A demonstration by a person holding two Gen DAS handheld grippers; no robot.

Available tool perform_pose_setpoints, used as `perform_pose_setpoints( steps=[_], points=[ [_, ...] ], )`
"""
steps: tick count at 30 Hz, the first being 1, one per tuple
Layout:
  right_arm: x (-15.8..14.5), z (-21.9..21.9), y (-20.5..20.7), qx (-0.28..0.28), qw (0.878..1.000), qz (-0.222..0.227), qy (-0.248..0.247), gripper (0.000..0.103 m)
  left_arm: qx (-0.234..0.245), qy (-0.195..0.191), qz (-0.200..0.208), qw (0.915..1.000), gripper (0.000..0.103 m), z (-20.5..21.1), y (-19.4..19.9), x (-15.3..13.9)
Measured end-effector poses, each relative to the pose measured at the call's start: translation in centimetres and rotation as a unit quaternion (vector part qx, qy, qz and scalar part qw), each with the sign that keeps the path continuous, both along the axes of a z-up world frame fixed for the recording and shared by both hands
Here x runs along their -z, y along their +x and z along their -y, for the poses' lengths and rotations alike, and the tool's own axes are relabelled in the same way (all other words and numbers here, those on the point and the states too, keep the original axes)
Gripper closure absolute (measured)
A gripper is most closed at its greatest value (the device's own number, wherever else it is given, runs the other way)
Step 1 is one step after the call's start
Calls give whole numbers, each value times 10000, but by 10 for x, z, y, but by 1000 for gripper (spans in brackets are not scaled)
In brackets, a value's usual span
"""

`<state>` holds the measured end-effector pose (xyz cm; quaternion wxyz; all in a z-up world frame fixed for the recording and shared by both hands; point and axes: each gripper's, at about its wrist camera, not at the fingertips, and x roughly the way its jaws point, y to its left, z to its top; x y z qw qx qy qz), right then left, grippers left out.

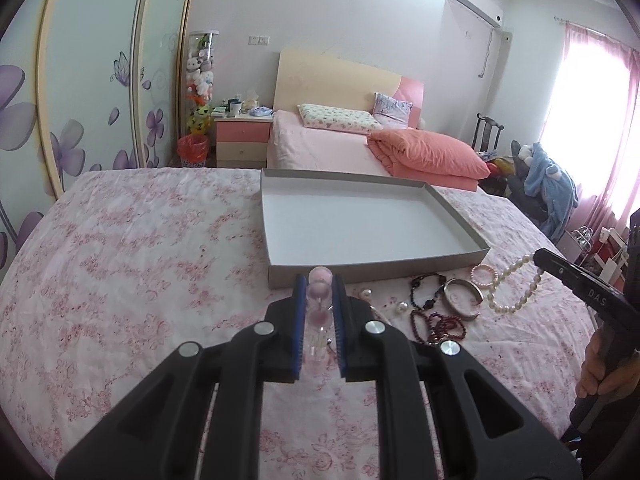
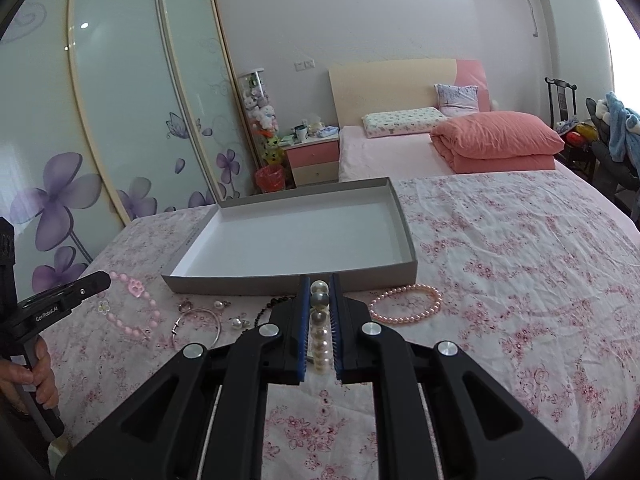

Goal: Organize jewelry
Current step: 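Carry both bracelets into the grey tray and open both tools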

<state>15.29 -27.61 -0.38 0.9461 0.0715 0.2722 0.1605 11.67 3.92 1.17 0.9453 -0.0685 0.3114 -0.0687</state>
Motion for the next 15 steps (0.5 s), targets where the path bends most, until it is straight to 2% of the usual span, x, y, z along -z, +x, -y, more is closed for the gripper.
perform_pose_setpoints(
  steps=[10, 15],
  points=[
    [-10, -10, 5, -118, 9998, 181, -23, 92, 80, 28, 189, 9998, 90, 12, 3, -15],
    [-25, -19, 18, -170, 9989, 416, -107, 93, 62, 76, 326, 9994, 90, 21, 17, -27]
  ],
)
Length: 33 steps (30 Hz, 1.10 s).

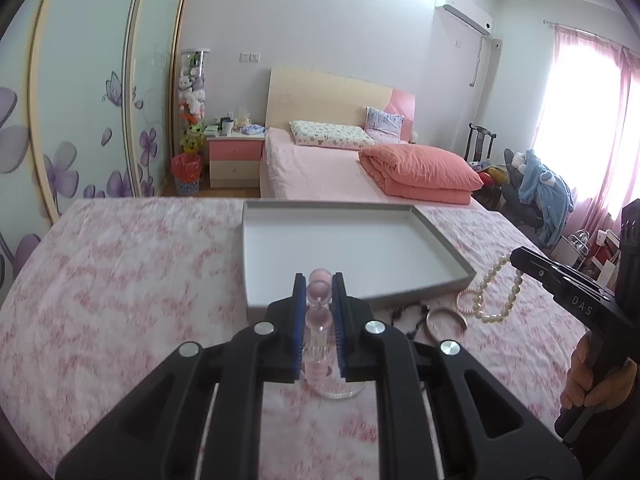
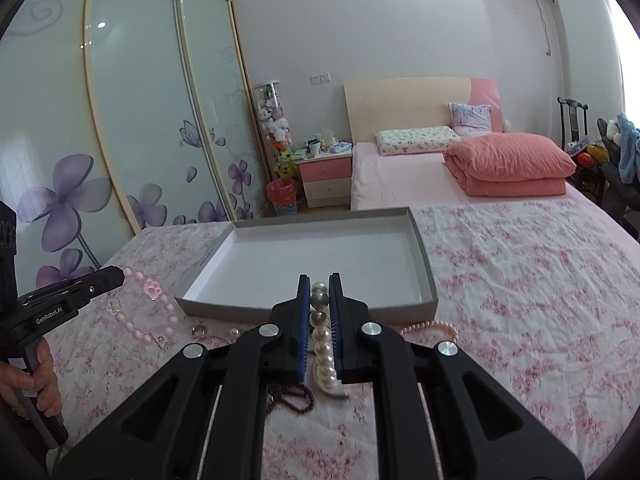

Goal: Organize jewelry
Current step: 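Carry both bracelets into the grey tray and open both tools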

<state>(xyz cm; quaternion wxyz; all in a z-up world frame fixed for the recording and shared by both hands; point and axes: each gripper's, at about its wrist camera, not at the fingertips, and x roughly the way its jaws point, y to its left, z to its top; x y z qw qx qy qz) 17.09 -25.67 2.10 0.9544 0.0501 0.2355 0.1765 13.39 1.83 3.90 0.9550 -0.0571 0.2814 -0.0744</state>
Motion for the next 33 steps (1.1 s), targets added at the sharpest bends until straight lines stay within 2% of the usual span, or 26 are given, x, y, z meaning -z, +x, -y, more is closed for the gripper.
perform_pose_setpoints(
  steps=[5, 11, 21, 26, 29, 30, 32, 33],
  points=[
    [-18, -9, 28, -37, 9997, 242, -56, 92, -30, 1, 69, 10000, 89, 8, 31, -12],
    [-21, -16, 73, 5, 9997, 232, -55, 92, -187, 85, 18, 9998, 89, 14, 89, -17],
    [14, -24, 159, 155, 9993, -351, -50, 92, -387, 149, -413, 9983, 89, 15, 171, 17],
    [28, -32, 181, 201, 9982, -572, -47, 92, -545, 186, -548, 9968, 89, 14, 200, 34],
    [33, -33, 188, 268, 9969, -735, 24, 92, -601, 172, -629, 9961, 88, 11, 204, 41],
    [34, -30, 187, 281, 9964, -795, 86, 87, -597, 148, -620, 9962, 84, 11, 203, 41],
    [32, -24, 180, 332, 9963, -780, 113, 70, -608, 113, -573, 9964, 70, 6, 196, 39],
    [30, -21, 176, 366, 9966, -734, 109, 61, -645, 106, -543, 9964, 67, 3, 192, 38]
  ],
)
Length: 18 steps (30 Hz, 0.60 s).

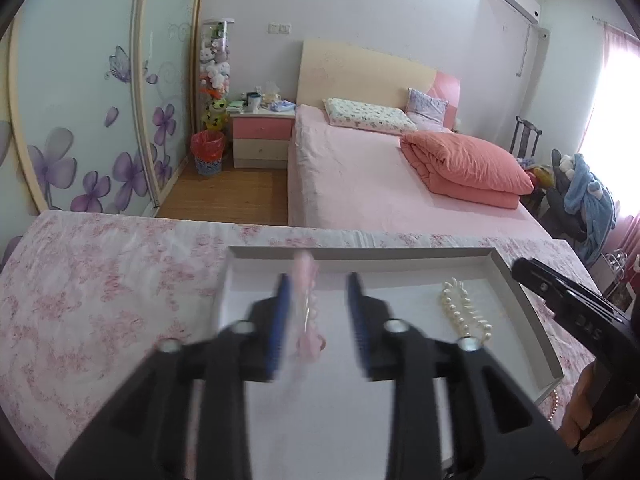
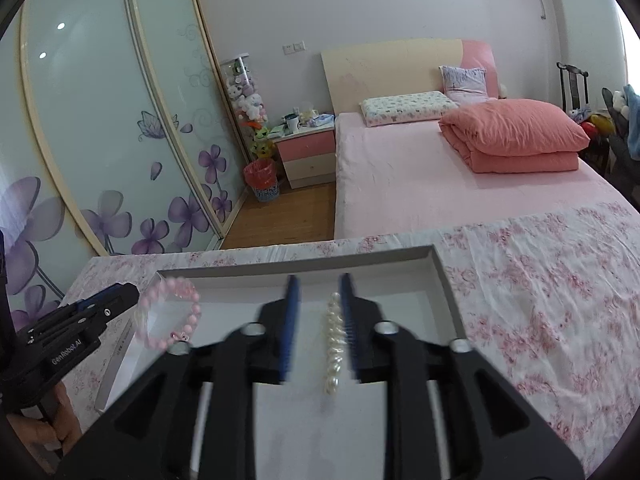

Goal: Organize jewelry
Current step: 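Withdraw both tools from the tray toward the remaining jewelry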

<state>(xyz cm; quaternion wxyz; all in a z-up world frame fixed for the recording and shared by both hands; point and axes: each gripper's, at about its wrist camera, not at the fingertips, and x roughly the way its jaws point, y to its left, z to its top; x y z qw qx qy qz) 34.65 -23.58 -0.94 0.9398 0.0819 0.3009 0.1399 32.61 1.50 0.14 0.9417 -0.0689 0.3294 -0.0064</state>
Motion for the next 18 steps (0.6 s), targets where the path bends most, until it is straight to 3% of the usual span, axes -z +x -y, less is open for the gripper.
perform_pose_setpoints(
  steps=[11, 18],
  points=[
    [-14, 55, -62, 294, 9994, 201, -44, 61, -241, -39, 183, 9995, 52, -40, -79, -8],
    [12, 78, -96, 399, 9981, -166, -442, 61, -224, 100, 30, 9997, 44, -50, -129, 10]
  ],
)
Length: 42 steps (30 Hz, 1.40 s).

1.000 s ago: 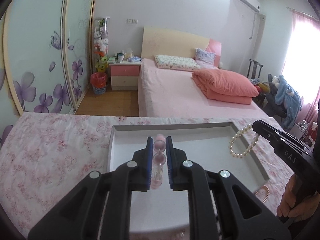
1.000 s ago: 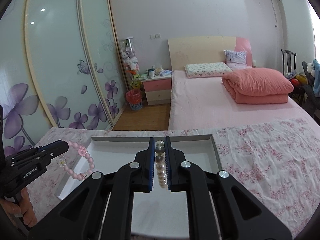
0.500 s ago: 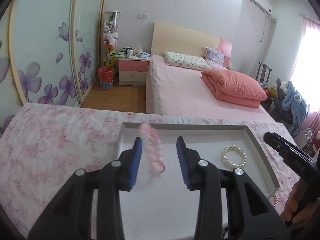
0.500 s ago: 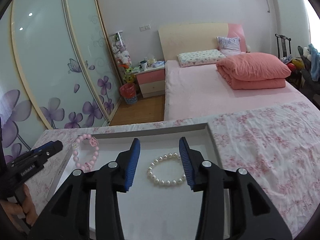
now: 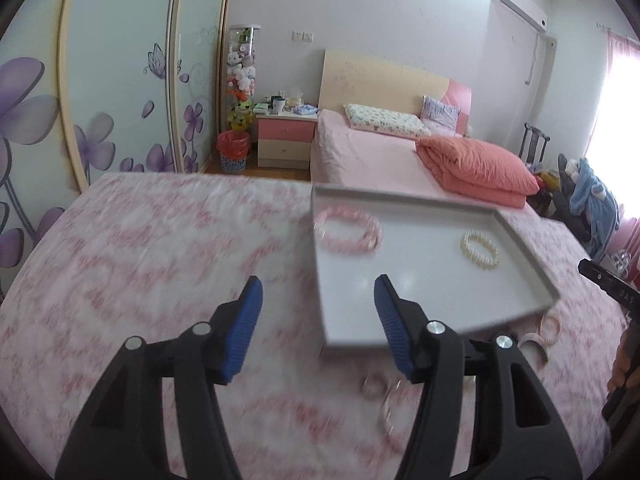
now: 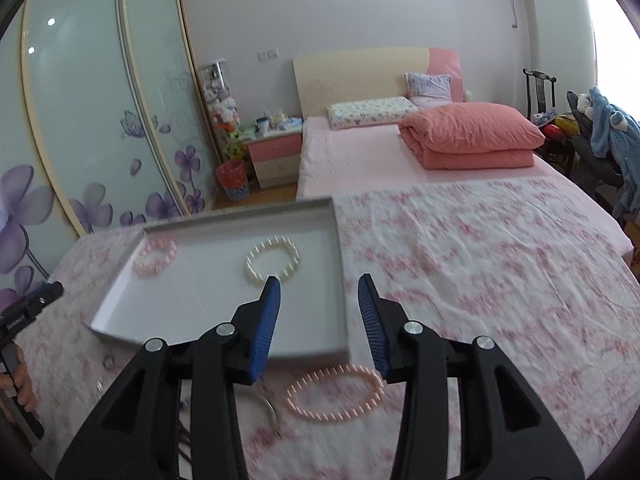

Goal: Organize jewelry
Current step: 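Withdraw both tools from the tray toward the remaining jewelry, then grasp the thin silver bangle with the left tool while the right tool grasps the pink pearl strand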

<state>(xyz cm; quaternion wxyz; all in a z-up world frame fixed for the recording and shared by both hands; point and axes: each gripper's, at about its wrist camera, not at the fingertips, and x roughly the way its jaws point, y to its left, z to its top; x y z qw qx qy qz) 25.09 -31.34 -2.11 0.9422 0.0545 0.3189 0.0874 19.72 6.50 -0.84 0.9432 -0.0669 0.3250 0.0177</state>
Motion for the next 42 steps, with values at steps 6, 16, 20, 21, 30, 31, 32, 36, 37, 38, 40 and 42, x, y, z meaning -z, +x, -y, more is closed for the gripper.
perform_pose_setpoints(
  steps=[6, 16, 20, 21, 30, 31, 32, 36, 37, 38, 40, 42],
  points=[
    [36, 15, -1, 221, 9977, -615, -169, 64, 112, 143, -212, 9996, 39, -2, -23, 18],
    [64, 6, 6, 258, 9921, -1045, -643, 81, 182, 188, -474, 9985, 38, -1, -30, 35],
    [64, -2, -1, 157, 9906, -997, -921, 95, 239, 233, -551, 9979, 38, 3, -28, 39],
    [65, -3, -2, 184, 9900, -988, -993, 96, 269, 266, -580, 9976, 38, 6, -27, 40],
    [65, 1, -2, 329, 9895, -1010, -980, 96, 772, 150, -801, 9937, 38, 29, -28, 51],
    [66, 2, -2, 326, 9895, -1011, -976, 96, 846, 109, -811, 9930, 38, 32, -30, 51],
    [66, 3, -2, 323, 9897, -1013, -963, 96, 948, 68, -836, 9920, 37, 37, -32, 51],
    [66, 5, -1, 315, 9902, -1021, -903, 96, 1172, 84, -937, 9886, 25, 57, -34, 55],
    [67, 6, -1, 313, 9903, -1022, -891, 96, 1217, 124, -983, 9876, 25, 62, -33, 57],
    [66, 6, 0, 310, 9903, -1024, -887, 96, 1233, 163, -1015, 9870, 25, 66, -32, 59],
    [66, 7, 0, 306, 9904, -1027, -867, 96, 1227, 276, -1119, 9857, 23, 77, -30, 64],
    [65, 7, 0, 302, 9906, -1031, -841, 96, 1172, 350, -1236, 9848, 23, 85, -25, 68]
  ],
)
